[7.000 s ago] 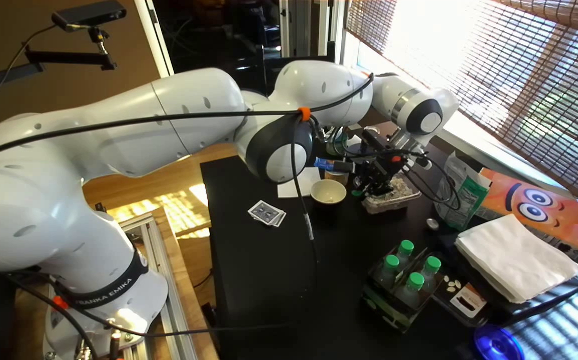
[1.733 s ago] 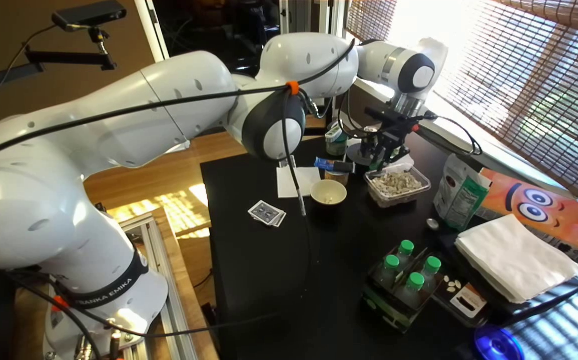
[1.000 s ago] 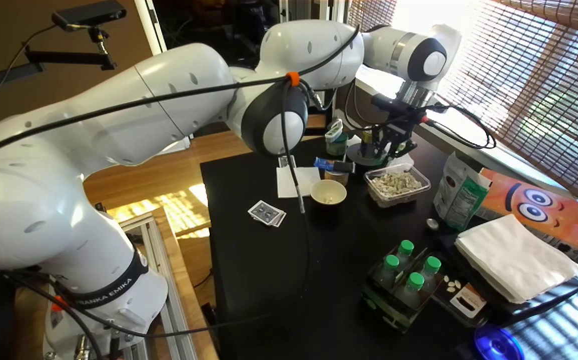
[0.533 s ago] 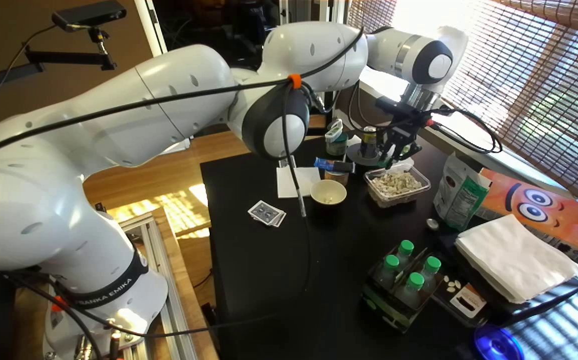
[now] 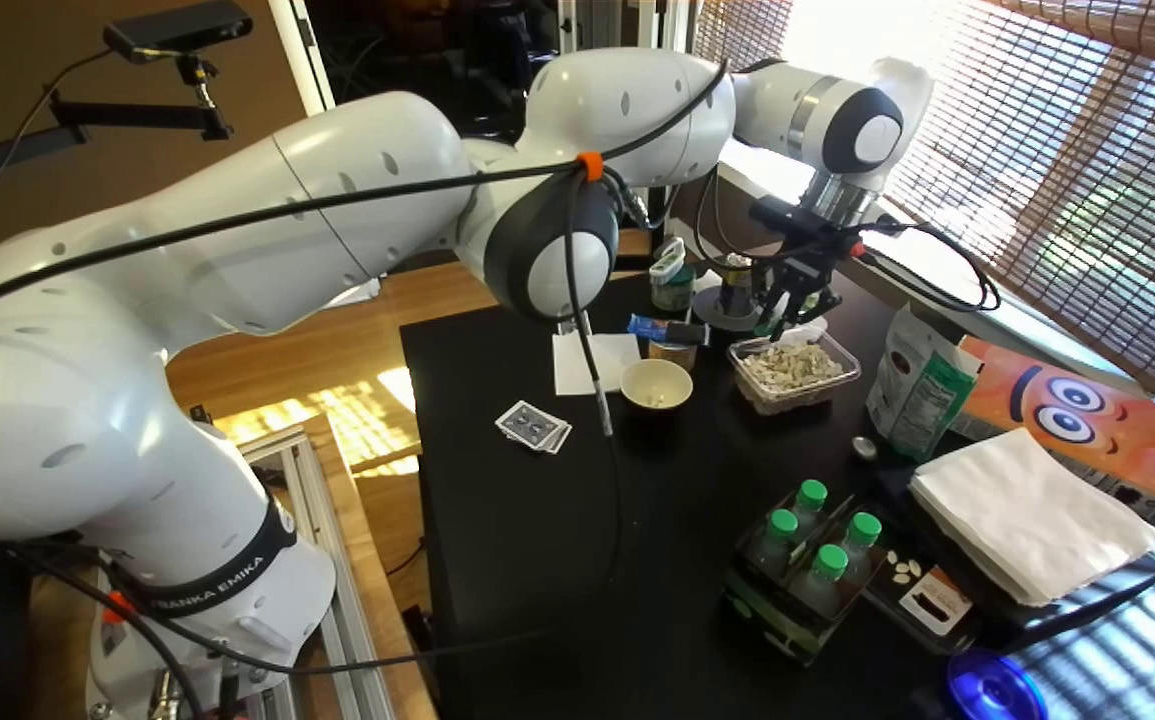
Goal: Use the green spoon to remove some contents from the clear container then place them back in the container.
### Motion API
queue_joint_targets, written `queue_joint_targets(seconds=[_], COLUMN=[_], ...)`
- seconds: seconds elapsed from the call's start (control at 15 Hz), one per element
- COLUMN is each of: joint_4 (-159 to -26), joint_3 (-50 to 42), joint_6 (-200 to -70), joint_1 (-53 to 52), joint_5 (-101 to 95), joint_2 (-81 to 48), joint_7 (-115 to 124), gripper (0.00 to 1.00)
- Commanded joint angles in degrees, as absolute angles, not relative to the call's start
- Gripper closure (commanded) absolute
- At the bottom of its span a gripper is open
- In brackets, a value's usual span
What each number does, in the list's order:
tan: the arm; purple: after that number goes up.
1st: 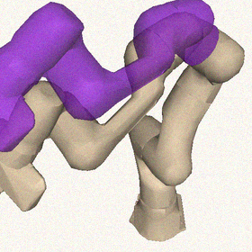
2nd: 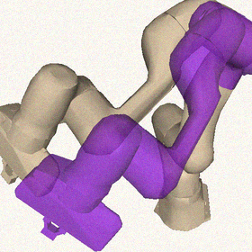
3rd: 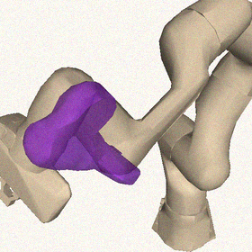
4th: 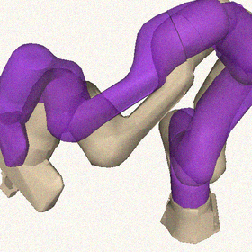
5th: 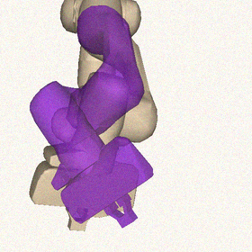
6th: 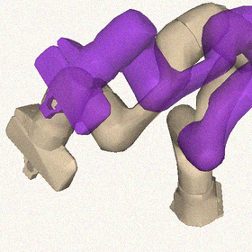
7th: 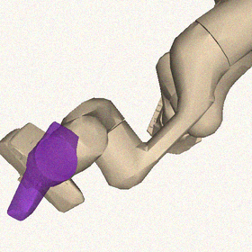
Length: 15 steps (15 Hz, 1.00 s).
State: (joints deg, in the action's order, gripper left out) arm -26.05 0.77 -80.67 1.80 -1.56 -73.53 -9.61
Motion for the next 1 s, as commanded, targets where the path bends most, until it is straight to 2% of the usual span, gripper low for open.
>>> queue_joint_targets(seconds=[0.0, 0.27, 0.93], joint_4=[-25.10, -26.06, -26.77], joint_3=[0.72, 0.54, 0.23], joint_6=[-81.42, -81.07, -70.71], joint_1=[1.11, -0.31, -0.75], joint_5=[-1.19, -1.78, -1.75], joint_2=[-73.15, -70.12, -64.89], joint_7=[-8.29, -8.88, -7.78], gripper=[0.94, 0.94, 0.94])
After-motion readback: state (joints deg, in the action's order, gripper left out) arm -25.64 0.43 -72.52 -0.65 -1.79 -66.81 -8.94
